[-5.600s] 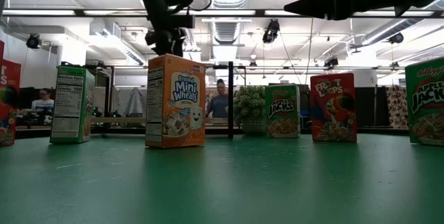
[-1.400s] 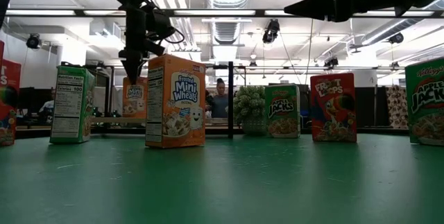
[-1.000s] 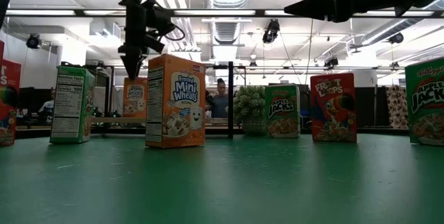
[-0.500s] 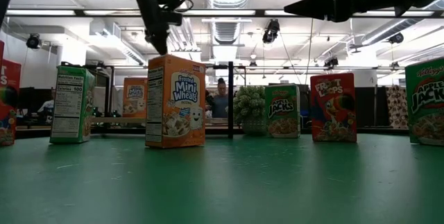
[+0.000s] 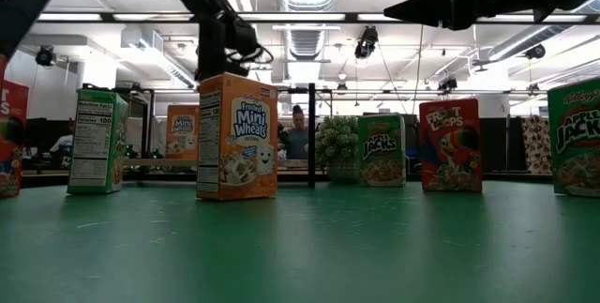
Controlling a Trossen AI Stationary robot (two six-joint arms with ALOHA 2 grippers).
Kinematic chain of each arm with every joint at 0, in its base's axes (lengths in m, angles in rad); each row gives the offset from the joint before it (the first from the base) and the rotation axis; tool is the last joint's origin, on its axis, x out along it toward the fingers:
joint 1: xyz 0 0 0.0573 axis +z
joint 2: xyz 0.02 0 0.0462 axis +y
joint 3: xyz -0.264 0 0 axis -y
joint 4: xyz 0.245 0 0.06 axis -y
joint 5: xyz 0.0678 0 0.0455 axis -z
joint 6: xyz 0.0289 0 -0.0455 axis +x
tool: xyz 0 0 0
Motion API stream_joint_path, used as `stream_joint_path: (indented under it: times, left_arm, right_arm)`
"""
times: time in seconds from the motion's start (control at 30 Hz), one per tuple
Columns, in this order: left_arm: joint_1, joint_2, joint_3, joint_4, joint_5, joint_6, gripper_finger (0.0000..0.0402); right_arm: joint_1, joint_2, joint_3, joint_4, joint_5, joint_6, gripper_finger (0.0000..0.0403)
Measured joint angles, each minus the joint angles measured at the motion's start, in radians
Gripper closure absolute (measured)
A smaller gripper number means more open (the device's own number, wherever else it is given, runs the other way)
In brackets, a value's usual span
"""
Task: Stack cereal on shelf
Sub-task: Put the top orange cereal box on the shelf
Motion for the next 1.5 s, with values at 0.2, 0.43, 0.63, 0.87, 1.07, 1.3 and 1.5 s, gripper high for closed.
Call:
stream_joint_path:
  times: [0.2, 0.43, 0.63, 0.87, 1.07, 1.3, 1.5]
  left_arm:
    - [0.002, 0.007, 0.0, -0.007, -0.03, -0.003, 0.0398]
    - [0.003, -0.001, 0.0, -0.076, -0.031, -0.019, 0.0401]
    - [0.004, -0.001, 0.0, -0.1, -0.031, -0.045, 0.0401]
    - [0.004, -0.001, 0.0, -0.14, -0.032, -0.042, 0.0401]
    - [0.004, -0.001, 0.0, -0.179, -0.033, -0.037, 0.0401]
    - [-0.018, -0.001, 0.075, -0.225, -0.032, -0.065, 0.0401]
    - [-0.054, -0.024, 0.158, -0.331, 0.032, -0.111, 0.0401]
  right_arm:
    - [0.0, 0.0, 0.0, 0.0, 0.0, -0.005, 0.0394]
    - [0.0, 0.0, 0.0, 0.0, 0.0, -0.006, 0.0394]
    - [0.0, 0.0, 0.0, 0.0, 0.0, -0.006, 0.0394]
    - [0.0, 0.0, 0.0, 0.0, 0.0, -0.006, 0.0394]
    - [0.0, 0.0, 0.0, 0.0, 0.0, -0.006, 0.0394]
    - [0.0, 0.0, 0.0, -0.001, 0.0, -0.006, 0.0394]
    - [0.0, 0.0, 0.0, -0.001, 0.0, -0.006, 0.0394]
